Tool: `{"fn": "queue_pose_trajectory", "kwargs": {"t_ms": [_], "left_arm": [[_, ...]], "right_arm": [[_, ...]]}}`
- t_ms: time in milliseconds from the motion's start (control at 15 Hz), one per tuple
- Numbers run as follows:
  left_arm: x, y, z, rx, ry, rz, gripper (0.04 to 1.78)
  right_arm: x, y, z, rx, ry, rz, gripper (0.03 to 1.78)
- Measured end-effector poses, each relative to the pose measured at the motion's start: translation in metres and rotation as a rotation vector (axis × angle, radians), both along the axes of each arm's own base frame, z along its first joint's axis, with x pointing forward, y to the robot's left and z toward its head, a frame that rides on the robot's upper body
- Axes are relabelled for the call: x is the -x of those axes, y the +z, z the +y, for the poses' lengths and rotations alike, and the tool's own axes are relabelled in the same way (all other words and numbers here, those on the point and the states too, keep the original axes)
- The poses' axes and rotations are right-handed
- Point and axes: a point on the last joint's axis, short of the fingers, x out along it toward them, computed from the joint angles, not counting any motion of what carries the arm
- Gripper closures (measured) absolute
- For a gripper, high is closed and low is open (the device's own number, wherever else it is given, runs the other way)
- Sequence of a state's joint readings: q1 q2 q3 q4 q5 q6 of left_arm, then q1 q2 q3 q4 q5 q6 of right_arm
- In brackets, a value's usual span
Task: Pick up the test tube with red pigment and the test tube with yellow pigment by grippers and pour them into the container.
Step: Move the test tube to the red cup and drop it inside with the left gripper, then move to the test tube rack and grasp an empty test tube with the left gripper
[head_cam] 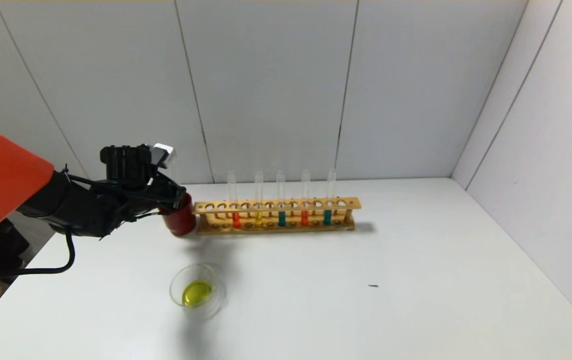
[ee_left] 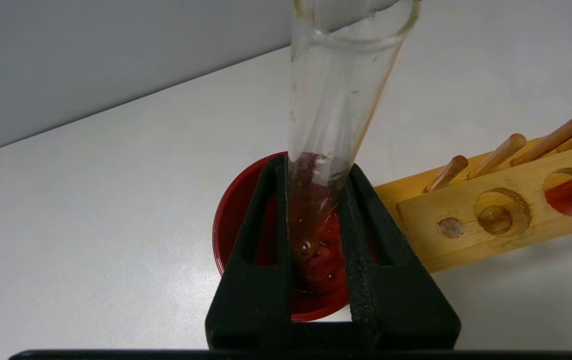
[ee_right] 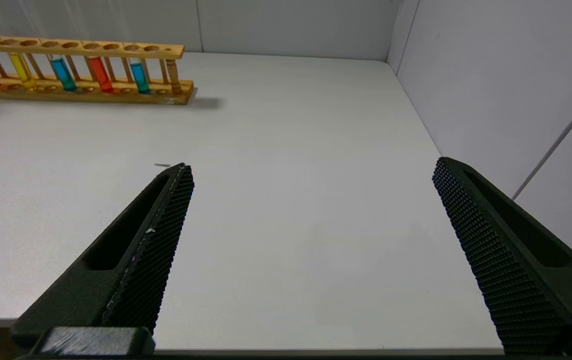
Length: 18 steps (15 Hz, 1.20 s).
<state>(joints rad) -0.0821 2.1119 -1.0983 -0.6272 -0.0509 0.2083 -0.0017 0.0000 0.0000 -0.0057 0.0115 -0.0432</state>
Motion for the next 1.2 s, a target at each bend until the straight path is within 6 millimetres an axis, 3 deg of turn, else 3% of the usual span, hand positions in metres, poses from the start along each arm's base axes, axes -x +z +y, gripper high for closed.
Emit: {"fn": "queue_pose_trajectory", "kwargs": {"t_ms": [133,467,667,1000,1200], "left_arm": [[0.0,-0.001,0.0,0.0,0.0,-0.004,1.27],[0.0,-0.002,0.0,-0.002,0.002,-0.008,0.47],[0.002,0.004,0.001,-0.002,0.008,-0.021,0.17],[0.02,0.044,0.003,0.006,0.008,-0.108,0.08],[0.044,0.062,-0.013,0.043,-0.035,-0.137,0.08]], "right_arm": [[0.0,0.0,0.0,0.0,0.0,0.0,0.06],[0.0,0.0,0.0,0.0,0.0,0.0,0.06],[0.0,0.0,0.0,0.0,0.0,0.0,0.06],[0.0,0.0,0.0,0.0,0.0,0.0,0.06],[0.0,0.0,0.0,0.001,0.0,0.0,0.06]]}}
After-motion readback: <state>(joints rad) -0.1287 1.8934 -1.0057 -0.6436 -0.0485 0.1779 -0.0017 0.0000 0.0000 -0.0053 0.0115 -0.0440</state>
